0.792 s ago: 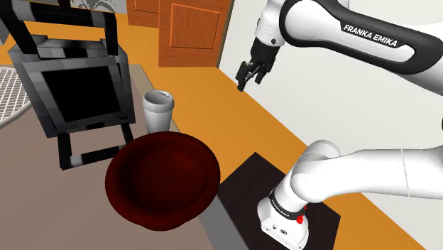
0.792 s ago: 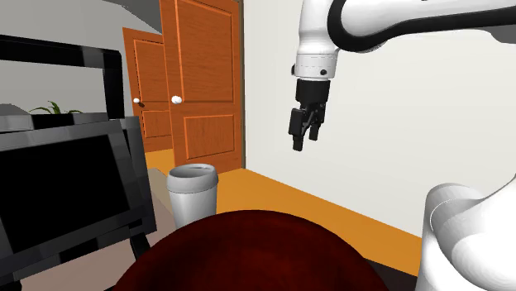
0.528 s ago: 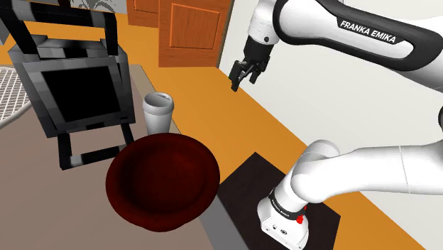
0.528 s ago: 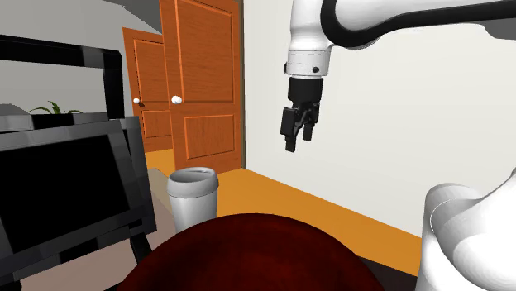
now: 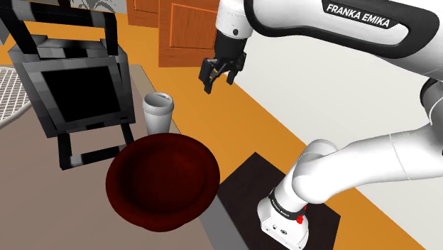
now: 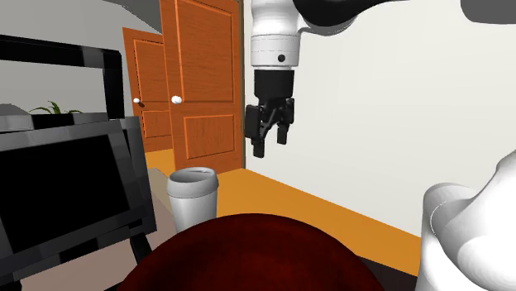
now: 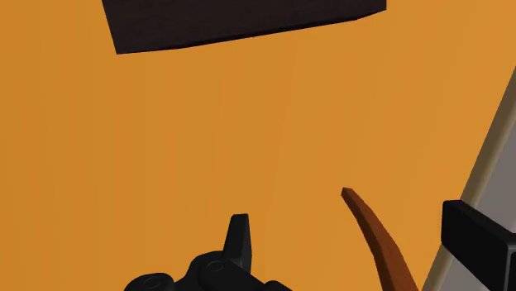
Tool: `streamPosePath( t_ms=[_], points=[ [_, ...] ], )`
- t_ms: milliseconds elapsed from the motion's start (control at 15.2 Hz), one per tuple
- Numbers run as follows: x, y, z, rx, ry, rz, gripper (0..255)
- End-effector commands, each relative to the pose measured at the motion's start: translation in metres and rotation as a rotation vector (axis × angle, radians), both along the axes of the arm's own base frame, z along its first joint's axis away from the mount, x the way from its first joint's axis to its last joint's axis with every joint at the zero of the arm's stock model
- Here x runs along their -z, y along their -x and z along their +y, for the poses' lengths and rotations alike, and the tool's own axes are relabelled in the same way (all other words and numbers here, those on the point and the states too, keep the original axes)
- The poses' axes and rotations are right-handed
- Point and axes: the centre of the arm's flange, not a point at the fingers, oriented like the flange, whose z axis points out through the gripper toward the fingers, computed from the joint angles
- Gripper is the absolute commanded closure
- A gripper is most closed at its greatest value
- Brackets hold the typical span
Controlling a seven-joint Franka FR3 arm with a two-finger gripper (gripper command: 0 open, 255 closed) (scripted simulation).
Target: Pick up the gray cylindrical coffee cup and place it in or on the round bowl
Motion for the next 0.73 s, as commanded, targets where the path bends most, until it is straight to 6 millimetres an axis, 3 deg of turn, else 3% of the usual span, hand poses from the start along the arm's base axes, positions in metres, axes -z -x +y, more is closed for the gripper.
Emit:
streamPosePath(
  t_ms=[0,660],
  points=[
    [-0.002,-0.007,0.024,-0.007,-0.003,0.006,0],
    [-0.012,-0.040,0.151,-0.042,-0.014,0.033,0]
  ],
)
